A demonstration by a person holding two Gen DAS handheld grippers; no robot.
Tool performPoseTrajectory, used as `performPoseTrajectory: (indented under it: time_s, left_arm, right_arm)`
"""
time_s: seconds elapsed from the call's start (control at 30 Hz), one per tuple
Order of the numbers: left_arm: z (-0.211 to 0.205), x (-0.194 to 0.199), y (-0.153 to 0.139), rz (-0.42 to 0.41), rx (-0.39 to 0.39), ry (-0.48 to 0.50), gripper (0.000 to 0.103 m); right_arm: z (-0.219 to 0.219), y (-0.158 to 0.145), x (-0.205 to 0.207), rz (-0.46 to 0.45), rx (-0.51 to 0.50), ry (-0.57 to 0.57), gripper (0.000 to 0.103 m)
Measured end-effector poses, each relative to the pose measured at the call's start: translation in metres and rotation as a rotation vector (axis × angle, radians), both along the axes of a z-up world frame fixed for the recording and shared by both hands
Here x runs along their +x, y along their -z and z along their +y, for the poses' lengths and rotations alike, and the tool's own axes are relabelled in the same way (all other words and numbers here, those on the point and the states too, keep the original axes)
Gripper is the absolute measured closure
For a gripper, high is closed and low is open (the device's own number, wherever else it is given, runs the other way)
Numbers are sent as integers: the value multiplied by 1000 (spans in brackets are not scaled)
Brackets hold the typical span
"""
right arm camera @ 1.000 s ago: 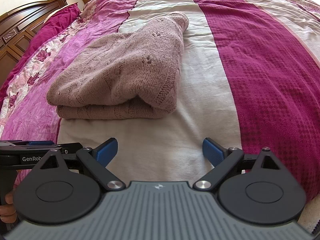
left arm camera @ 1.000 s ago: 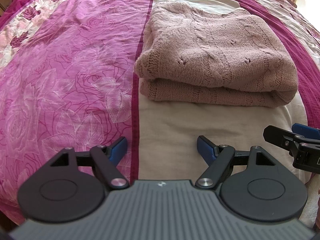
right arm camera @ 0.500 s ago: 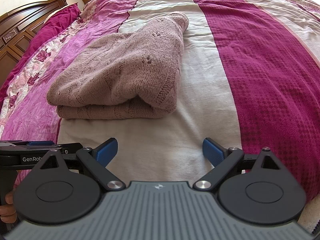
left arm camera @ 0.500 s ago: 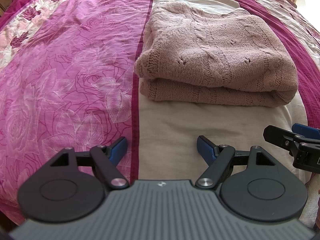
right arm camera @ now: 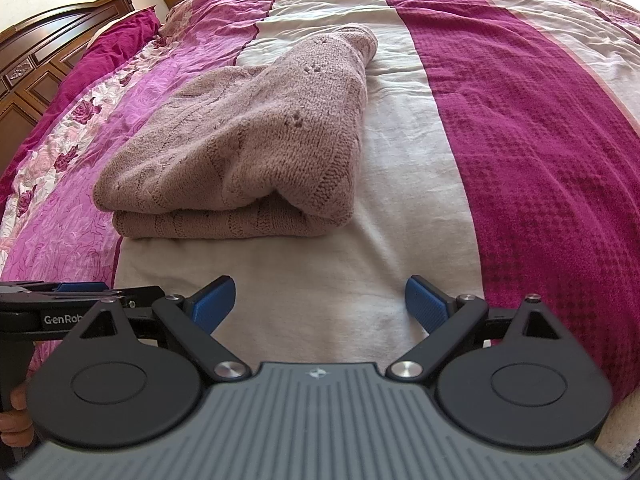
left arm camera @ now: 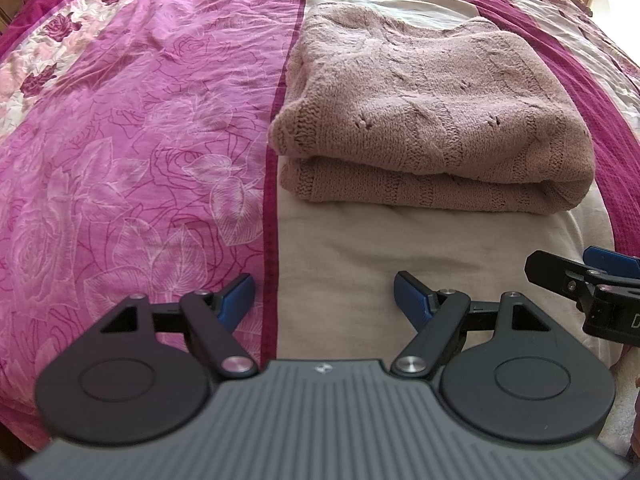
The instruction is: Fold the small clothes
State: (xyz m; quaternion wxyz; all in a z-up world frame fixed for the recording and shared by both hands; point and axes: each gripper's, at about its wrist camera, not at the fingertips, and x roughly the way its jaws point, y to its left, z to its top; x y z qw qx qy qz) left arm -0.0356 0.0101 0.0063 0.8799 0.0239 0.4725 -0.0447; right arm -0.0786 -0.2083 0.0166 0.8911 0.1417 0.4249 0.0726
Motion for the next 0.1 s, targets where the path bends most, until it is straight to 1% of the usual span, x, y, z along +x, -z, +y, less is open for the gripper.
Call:
performPoseTrajectory:
  time_s: [0.1]
  left_arm:
    - [0, 1, -1, 0, -5, 2, 25]
  right_arm:
    - [1, 0, 1, 1, -6, -1, 7]
